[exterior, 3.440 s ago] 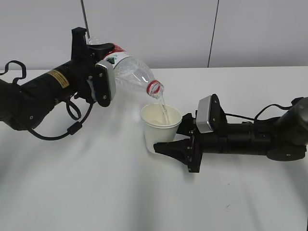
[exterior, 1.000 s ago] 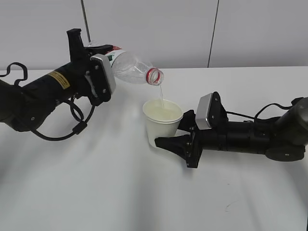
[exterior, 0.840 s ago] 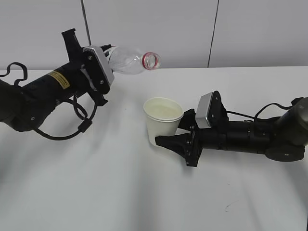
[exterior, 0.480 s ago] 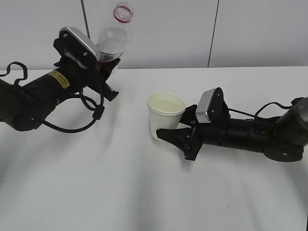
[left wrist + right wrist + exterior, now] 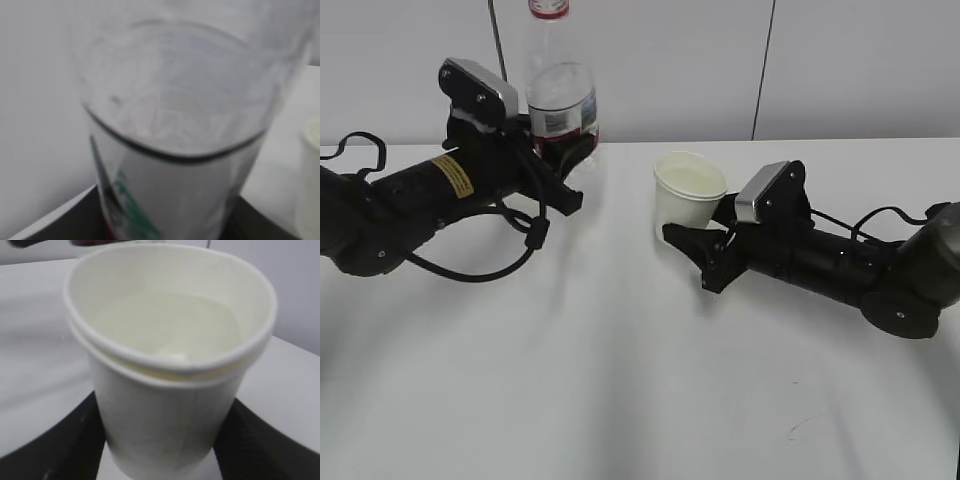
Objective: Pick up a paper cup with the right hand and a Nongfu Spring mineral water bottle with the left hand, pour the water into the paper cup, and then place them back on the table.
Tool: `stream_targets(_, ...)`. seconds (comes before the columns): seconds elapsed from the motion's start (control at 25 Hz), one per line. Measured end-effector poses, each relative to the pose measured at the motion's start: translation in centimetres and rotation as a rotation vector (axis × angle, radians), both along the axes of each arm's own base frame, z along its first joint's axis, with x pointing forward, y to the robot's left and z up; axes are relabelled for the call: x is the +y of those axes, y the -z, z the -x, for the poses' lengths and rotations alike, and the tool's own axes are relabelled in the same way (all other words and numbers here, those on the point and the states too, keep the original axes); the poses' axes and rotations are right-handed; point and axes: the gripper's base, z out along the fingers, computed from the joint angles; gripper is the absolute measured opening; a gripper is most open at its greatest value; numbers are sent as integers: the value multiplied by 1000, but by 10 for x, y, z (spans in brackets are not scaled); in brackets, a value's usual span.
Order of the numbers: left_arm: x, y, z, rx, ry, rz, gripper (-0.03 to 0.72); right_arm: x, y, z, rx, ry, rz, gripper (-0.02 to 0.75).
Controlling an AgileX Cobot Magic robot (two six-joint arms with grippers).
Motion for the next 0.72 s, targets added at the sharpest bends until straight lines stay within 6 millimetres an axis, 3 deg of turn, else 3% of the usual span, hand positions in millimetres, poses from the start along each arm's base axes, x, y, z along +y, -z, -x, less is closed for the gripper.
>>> stream_targets(0.36, 2, 30, 36, 89, 148, -39, 281, -9, 0, -5, -15, 137, -13, 451)
stream_targets(0.72, 2, 37, 54, 124, 280, -36, 281, -19, 13, -8, 21, 267, -32, 450)
